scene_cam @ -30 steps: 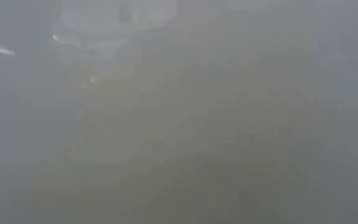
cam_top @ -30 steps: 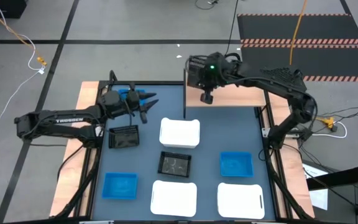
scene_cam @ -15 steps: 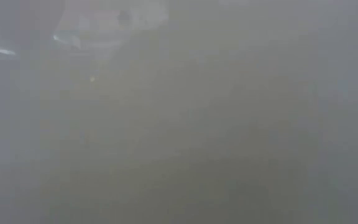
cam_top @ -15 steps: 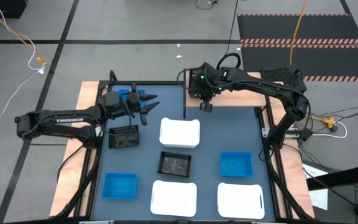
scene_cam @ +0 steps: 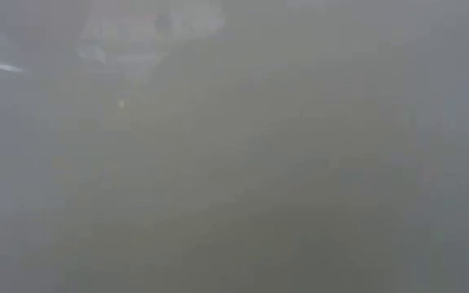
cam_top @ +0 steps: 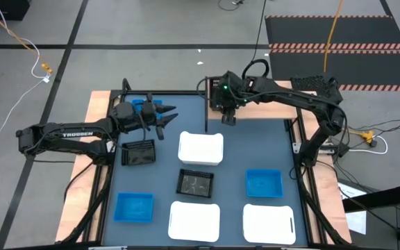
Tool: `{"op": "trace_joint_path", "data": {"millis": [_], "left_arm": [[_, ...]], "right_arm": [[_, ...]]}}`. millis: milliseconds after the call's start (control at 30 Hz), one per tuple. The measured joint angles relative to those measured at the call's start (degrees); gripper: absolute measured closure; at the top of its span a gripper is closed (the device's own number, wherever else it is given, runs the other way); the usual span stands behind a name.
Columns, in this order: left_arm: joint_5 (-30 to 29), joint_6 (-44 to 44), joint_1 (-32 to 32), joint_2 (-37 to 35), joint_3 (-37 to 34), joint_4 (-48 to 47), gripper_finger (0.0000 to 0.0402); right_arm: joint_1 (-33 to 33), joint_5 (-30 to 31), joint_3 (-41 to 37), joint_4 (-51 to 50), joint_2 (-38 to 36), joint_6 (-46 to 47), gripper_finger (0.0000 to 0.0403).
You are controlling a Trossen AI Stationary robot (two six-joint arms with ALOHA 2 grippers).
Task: Stack baskets on shelf by color
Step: Stack the right black bin on top of the black bin into the shelf
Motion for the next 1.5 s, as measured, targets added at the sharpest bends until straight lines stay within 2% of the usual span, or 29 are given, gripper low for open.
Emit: {"op": "trace_joint_path", "data": {"millis": [233,433,533,667,833,900,967,1067,1133,1200,1300,1500], "left_arm": [[0.1,0.1,-0.1,0.0,0.0,-0.2,0.0256],[2.4,-0.4,-0.3,-0.5,0.0,0.0,0.0256],[2.5,-0.2,-0.8,-1.2,0.0,-1.2,0.0256],[2.2,1.8,-1.6,-3.1,0.0,-3.2,0.0256],[1.8,1.1,-1.3,-5.9,0.0,-4.6,0.0256],[1.8,1.5,-1.2,-6.1,0.0,-5.0,0.0256],[1.8,3.0,-1.1,-6.1,0.0,-5.0,0.0256],[1.8,5.3,-0.5,-6.1,0.0,-5.0,0.0256],[1.8,5.7,0.0,-6.1,0.0,-4.9,0.0256],[1.8,5.7,0.6,-6.1,0.0,-4.7,0.0256],[1.8,6.2,1.0,-6.1,0.0,-5.5,0.0256],[1.8,6.7,1.0,-6.1,0.0,-8.2,0.0257]], "right_arm": [[3.9,2.9,0.0,-0.7,-7.7,4.5,0.0252],[9.5,3.1,-0.9,-5.9,-14.4,18.2,0.0256],[14.7,3.4,-6.1,-4.8,-16.6,24.0,0.0256],[22.6,5.1,-16.7,6.1,-17.0,27.0,0.0256],[28.0,4.2,-25.5,22.1,-12.3,17.2,0.0257],[28.6,3.5,-25.5,23.4,-8.9,12.6,0.0257],[28.7,-0.3,-24.3,23.2,-5.7,6.6,0.0257],[29.7,-7.0,-22.5,24.4,-2.2,-4.6,0.0257],[30.7,-7.7,-22.2,24.4,-0.2,-13.7,0.0257],[31.8,-7.7,-22.3,23.5,1.7,-22.1,0.0257],[33.4,-7.8,-22.3,23.3,4.1,-29.8,0.0257],[35.6,-2.0,-22.3,26.8,7.4,-36.2,0.0257]]}}
